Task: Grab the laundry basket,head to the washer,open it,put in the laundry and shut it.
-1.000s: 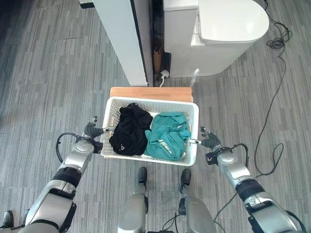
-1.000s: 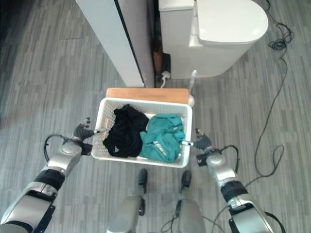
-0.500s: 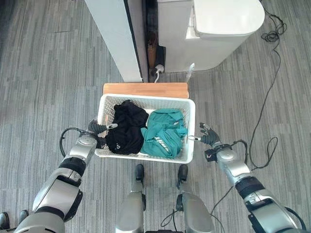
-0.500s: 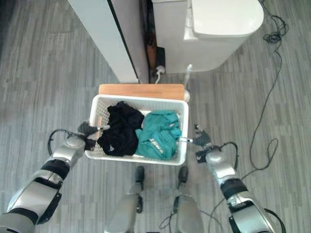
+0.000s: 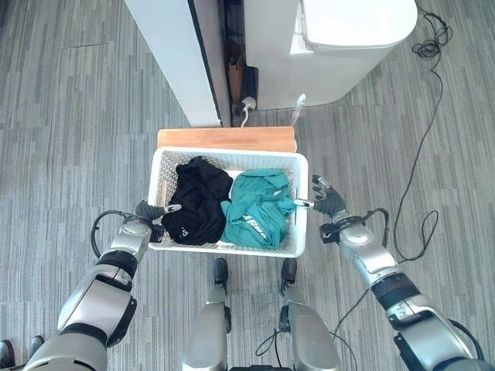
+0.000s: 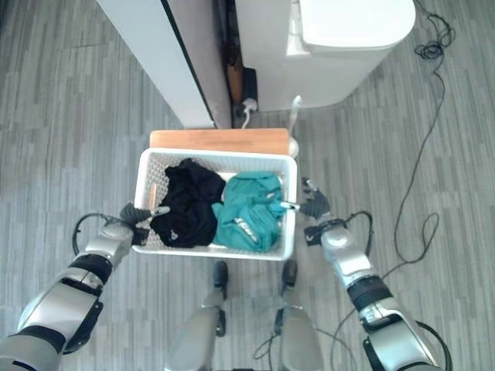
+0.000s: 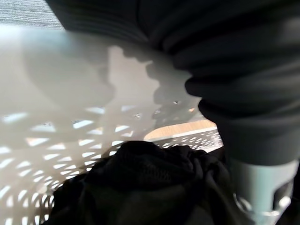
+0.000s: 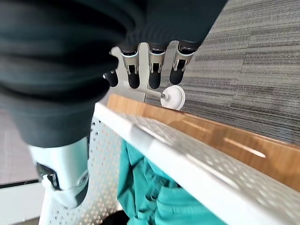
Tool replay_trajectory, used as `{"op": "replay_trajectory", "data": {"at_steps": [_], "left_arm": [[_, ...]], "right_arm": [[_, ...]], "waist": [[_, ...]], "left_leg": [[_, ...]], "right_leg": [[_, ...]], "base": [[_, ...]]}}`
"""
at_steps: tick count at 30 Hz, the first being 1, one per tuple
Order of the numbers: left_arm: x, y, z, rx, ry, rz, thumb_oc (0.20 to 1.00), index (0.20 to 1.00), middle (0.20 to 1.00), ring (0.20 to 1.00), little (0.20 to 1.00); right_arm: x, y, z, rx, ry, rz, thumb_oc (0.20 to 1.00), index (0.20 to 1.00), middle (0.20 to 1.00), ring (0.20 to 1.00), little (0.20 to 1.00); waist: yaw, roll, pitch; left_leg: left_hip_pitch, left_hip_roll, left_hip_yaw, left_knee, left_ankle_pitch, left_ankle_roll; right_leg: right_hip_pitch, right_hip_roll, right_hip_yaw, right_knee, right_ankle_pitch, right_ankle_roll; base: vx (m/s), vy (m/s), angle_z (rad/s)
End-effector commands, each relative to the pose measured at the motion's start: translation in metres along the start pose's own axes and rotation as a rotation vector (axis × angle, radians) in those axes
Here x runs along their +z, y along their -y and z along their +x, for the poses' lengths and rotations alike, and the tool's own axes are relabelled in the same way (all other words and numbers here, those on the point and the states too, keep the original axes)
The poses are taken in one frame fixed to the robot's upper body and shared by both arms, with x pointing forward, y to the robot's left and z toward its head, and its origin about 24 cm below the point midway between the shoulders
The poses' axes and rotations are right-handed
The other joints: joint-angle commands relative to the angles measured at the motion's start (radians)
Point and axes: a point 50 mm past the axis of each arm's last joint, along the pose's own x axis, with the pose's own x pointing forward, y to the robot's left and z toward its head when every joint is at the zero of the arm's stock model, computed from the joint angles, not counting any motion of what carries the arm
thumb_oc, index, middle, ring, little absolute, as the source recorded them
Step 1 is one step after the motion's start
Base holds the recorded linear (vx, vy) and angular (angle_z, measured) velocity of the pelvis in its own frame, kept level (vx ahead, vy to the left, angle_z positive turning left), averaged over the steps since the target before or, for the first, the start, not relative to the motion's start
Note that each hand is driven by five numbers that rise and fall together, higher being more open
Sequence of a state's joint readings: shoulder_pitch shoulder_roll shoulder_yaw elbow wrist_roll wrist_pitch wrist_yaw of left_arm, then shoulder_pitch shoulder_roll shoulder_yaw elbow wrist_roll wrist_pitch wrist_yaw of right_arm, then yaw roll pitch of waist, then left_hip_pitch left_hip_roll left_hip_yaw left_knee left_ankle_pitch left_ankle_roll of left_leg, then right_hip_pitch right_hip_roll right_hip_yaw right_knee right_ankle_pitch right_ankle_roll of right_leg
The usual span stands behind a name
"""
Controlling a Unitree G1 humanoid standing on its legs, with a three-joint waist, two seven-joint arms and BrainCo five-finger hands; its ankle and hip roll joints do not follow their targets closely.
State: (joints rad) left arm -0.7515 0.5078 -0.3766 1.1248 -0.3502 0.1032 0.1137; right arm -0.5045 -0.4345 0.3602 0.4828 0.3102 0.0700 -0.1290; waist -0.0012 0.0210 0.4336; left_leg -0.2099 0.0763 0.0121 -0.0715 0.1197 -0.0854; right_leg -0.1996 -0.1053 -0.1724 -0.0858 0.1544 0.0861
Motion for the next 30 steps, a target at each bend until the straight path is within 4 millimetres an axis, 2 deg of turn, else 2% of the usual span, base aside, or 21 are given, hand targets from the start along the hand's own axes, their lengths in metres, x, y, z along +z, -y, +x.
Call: {"op": "replay_trajectory", "data": {"at_steps": [1,5,7,9,18,19,26,27,28,29,30], "left_arm": [[0.011,0.016,0.002,-0.026,0.019,0.030,1.000,1.000,1.000,1.000,1.000],[0.012,0.021,0.002,-0.037,0.024,0.016,1.000,1.000,1.000,1.000,1.000],[0.013,0.030,0.001,-0.055,0.024,0.013,1.000,1.000,1.000,1.000,1.000],[0.016,0.033,0.001,-0.058,0.027,0.005,1.000,1.000,1.000,1.000,1.000],[0.017,0.035,0.001,-0.063,0.028,0.002,1.000,1.000,1.000,1.000,1.000],[0.019,0.040,0.000,-0.080,0.030,-0.013,1.000,1.000,1.000,1.000,1.000],[0.023,0.040,0.000,-0.089,0.042,-0.015,1.000,1.000,1.000,1.000,1.000],[0.022,0.037,0.001,-0.082,0.038,-0.013,0.868,0.868,0.868,0.868,0.868],[0.021,0.036,0.001,-0.085,0.031,-0.004,0.580,0.580,0.580,0.580,0.580],[0.021,0.036,0.001,-0.085,0.031,-0.004,0.517,0.517,0.517,0.517,0.517],[0.021,0.034,0.001,-0.080,0.028,0.012,0.300,0.300,0.300,0.300,0.300]], "right_arm": [[0.014,-0.008,0.006,0.022,0.060,0.014,1.000,1.000,1.000,1.000,1.000],[0.012,-0.013,0.010,0.032,0.033,0.013,1.000,1.000,1.000,1.000,1.000],[0.006,-0.028,0.017,0.067,-0.026,-0.006,1.000,1.000,1.000,1.000,1.000],[0.006,-0.032,0.020,0.080,-0.045,-0.018,1.000,1.000,1.000,1.000,1.000],[0.005,-0.034,0.022,0.084,-0.059,-0.026,1.000,1.000,1.000,1.000,1.000],[0.010,-0.036,0.028,0.091,-0.073,-0.055,1.000,1.000,1.000,1.000,1.000],[0.017,-0.037,0.033,0.098,-0.079,-0.082,1.000,1.000,1.000,1.000,1.000],[0.020,-0.041,0.035,0.115,-0.076,-0.098,1.000,1.000,1.000,1.000,1.000],[0.021,-0.042,0.036,0.128,-0.081,-0.112,1.000,1.000,1.000,1.000,1.000],[0.021,-0.042,0.036,0.128,-0.081,-0.112,1.000,1.000,1.000,1.000,1.000],[0.021,-0.042,0.038,0.128,-0.096,-0.133,1.000,1.000,1.000,1.000,1.000]], "waist": [[0.008,-0.028,-0.021],[0.010,-0.027,-0.025],[0.018,-0.024,-0.029],[0.020,-0.025,-0.030],[0.021,-0.025,-0.033],[0.027,-0.025,-0.029],[0.030,-0.026,-0.024],[0.032,-0.029,-0.022],[0.032,-0.032,-0.022],[0.032,-0.032,-0.023],[0.034,-0.034,-0.021]], "left_leg": [[-0.066,-0.008,0.018,0.134,-0.061,0.035],[-0.072,-0.012,0.015,0.129,-0.054,0.035],[-0.063,-0.012,0.015,0.105,-0.045,0.032],[-0.064,-0.014,0.013,0.099,-0.041,0.032],[-0.069,-0.015,0.011,0.098,-0.037,0.032],[-0.070,-0.016,0.009,0.095,-0.033,0.031],[-0.070,-0.017,0.009,0.093,-0.030,0.031],[-0.070,-0.016,0.007,0.090,-0.028,0.031],[-0.071,-0.015,0.007,0.090,-0.027,0.030],[-0.071,-0.016,0.007,0.090,-0.027,0.030],[-0.071,-0.015,0.007,0.089,-0.026,0.030]], "right_leg": [[-0.067,-0.081,0.023,0.161,-0.060,0.055],[-0.071,-0.084,0.019,0.156,-0.056,0.055],[-0.066,-0.085,0.013,0.152,-0.056,0.054],[-0.067,-0.084,0.013,0.151,-0.055,0.054],[-0.071,-0.085,0.011,0.149,-0.052,0.053],[-0.072,-0.084,0.010,0.149,-0.051,0.053],[-0.072,-0.083,0.008,0.149,-0.050,0.053],[-0.072,-0.083,0.008,0.148,-0.049,0.053],[-0.073,-0.082,0.009,0.148,-0.049,0.052],[-0.074,-0.082,0.009,0.148,-0.049,0.052],[-0.073,-0.081,0.008,0.148,-0.048,0.052]], "base": [[0.00,0.000,0.00],[0.00,0.000,0.00],[0.00,0.000,0.00],[0.00,0.000,0.00],[0.00,0.000,0.00],[0.00,0.000,0.00],[0.00,0.000,0.00],[0.00,0.000,0.00],[0.00,0.000,0.00],[0.00,0.000,0.00],[0.00,0.000,0.00]]}}
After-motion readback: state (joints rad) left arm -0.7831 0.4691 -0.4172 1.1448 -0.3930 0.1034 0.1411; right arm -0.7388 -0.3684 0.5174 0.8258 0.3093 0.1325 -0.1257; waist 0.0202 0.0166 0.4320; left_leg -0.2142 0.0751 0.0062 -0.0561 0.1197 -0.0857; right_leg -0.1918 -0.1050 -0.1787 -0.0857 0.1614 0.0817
